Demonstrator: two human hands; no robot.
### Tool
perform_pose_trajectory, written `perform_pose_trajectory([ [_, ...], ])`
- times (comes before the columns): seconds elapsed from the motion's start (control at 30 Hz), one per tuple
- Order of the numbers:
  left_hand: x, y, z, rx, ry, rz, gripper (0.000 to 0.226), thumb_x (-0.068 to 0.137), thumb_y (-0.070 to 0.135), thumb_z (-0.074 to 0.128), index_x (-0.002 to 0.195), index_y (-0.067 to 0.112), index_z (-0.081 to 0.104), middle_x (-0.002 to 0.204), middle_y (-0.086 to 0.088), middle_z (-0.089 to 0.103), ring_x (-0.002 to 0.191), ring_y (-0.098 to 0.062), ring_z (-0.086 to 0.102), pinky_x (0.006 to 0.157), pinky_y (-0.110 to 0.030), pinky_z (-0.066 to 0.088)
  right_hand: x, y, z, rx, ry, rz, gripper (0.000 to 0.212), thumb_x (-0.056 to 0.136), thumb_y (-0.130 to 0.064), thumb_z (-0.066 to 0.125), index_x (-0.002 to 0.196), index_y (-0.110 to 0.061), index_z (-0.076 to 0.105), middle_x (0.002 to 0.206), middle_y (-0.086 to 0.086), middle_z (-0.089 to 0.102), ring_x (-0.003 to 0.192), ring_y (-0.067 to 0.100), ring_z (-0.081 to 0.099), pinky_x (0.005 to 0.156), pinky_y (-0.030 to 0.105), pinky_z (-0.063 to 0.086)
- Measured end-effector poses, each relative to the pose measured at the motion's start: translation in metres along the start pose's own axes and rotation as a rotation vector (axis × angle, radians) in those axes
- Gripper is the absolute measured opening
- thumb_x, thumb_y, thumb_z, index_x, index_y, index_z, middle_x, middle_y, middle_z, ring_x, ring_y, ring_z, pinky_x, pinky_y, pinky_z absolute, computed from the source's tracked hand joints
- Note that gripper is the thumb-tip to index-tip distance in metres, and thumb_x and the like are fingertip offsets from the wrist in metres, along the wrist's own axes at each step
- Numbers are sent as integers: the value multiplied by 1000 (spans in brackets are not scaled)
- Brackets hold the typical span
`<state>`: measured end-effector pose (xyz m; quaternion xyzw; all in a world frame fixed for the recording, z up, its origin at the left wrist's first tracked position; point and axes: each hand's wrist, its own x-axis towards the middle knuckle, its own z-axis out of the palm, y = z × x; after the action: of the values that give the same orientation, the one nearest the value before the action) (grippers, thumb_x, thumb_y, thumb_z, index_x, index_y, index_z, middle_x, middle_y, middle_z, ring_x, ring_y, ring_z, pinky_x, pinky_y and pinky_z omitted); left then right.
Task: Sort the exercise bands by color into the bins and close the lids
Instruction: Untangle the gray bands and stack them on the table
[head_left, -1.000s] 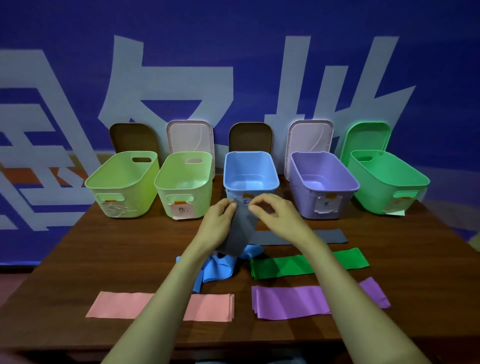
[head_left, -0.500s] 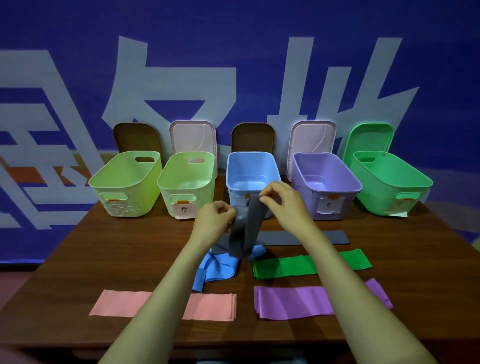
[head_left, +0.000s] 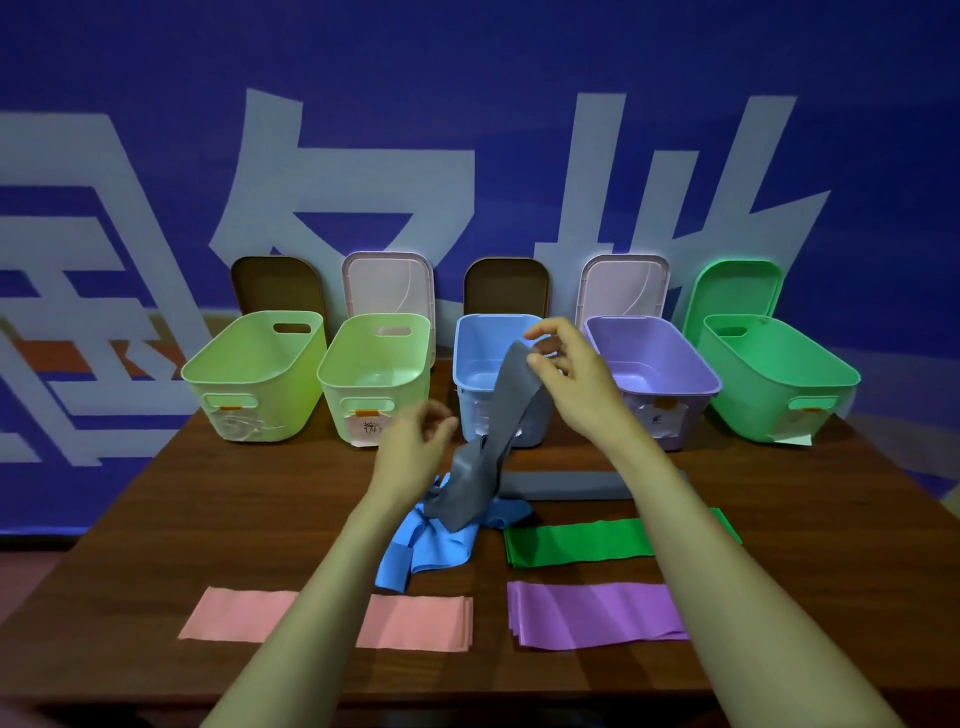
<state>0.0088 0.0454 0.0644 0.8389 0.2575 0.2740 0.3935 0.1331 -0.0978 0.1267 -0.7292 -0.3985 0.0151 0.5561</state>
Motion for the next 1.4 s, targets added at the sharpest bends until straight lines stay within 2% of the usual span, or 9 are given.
perform_pose_trajectory([
  [0.17,10,32,-3,-129,-59,231,39,90,20,61,128,16,54,119,5,58,104,-7,53,86,-22,44,3,-13,7,33,-103,-49,13,88,-10,61,98,-15,54,94,-4,64,88,0,60,81,23,48],
  [0.4,20,54,-10,-275,50,240,8,87,11,63,94,15,67,83,-1,69,70,-2,61,67,-20,51,0,-5,7,146,-83,-53,26,86,-7,63,100,-26,52,102,-6,60,96,5,58,82,15,48],
  [0.53,24,66,-15,-336,125,257,10,90,13,60,93,21,63,83,4,67,80,-13,66,71,-31,56,-8,23,27,165,-218,132,27,83,-4,67,102,-19,55,97,-7,62,93,6,59,84,14,45],
  [0.63,22,70,-17,-417,112,232,11,92,15,57,94,26,60,88,9,66,84,-8,64,73,-28,56,-15,45,40,212,-284,281,24,85,-15,66,108,-16,59,112,1,65,108,16,60,97,32,47],
  [0.73,21,64,-19,-480,164,176,14,93,14,56,92,27,57,88,9,64,82,-10,62,70,-27,54,-17,55,40,227,-264,326,18,88,-18,63,105,-12,60,105,6,67,100,18,63,93,38,49],
  [0.87,23,42,-23,-469,259,65,21,90,11,56,91,32,54,88,6,62,83,-17,60,75,-41,53,-15,55,20,33,-162,181,8,90,-21,60,84,-23,56,86,-1,64,81,9,56,77,27,43],
  [0.97,22,22,-17,-407,221,-8,11,86,13,59,87,23,57,86,-5,64,84,-29,62,78,-48,53,-15,59,-3,-177,-186,110,9,89,-30,61,88,-22,57,89,-6,63,82,7,55,73,17,40],
  [1.2,20,3,16,-327,115,-178,7,84,7,59,83,9,52,80,-9,60,80,-29,58,75,-42,49,-30,93,-34,-481,-230,267,57,60,-80,55,74,-25,58,74,-3,64,74,15,60,68,38,48],
  [1.4,30,-11,38,-410,86,-365,19,86,0,51,78,13,41,80,-13,54,71,-30,61,71,-44,55,-39,121,-64,-473,-406,395,26,72,-38,78,75,-17,62,73,2,59,69,13,51,60,29,36],
])
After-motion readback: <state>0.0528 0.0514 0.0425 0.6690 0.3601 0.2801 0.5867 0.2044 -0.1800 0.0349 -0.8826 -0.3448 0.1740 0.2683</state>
